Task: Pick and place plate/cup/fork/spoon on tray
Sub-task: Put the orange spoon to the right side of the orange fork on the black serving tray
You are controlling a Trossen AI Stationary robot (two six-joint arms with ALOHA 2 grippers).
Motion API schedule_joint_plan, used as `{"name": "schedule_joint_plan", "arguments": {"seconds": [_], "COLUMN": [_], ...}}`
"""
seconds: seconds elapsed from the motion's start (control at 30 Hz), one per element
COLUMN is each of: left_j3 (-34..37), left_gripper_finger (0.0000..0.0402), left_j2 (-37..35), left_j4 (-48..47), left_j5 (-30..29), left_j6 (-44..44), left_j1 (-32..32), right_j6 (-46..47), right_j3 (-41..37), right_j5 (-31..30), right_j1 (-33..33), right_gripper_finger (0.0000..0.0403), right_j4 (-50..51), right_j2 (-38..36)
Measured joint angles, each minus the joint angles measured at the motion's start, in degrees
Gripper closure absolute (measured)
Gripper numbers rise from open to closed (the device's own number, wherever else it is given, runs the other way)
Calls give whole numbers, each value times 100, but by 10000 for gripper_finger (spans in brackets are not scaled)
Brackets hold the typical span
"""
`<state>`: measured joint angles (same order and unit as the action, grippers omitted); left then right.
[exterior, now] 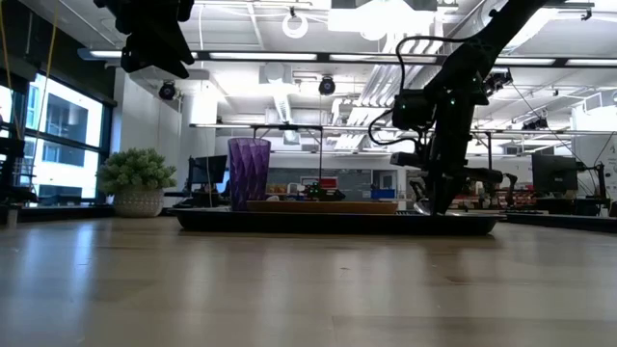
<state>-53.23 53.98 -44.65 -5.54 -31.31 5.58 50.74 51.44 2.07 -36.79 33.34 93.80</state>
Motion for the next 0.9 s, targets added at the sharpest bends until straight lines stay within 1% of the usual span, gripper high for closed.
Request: {"name": "schedule_joint_plan", "arguments": {"seconds": [0.67, 0.8, 0.9], "left_j3": [0, 0, 0], "left_gripper_finger": [277, 277, 277], "left_j2": [0, 0, 0], "left_j4": [0, 0, 1], "left_j5": [0, 0, 0], "left_j6": [-7, -7, -6], "left_j1": [-2, 0, 1], "right_j6": [-21, 83, 181], "right_j3": [0, 0, 0], "right_j5": [-5, 144, 98], "right_j1": [-46, -40, 11], "right_gripper_finger": [402, 402, 402], "right_j4": [-90, -67, -61], "right_j2": [0, 0, 0]}}
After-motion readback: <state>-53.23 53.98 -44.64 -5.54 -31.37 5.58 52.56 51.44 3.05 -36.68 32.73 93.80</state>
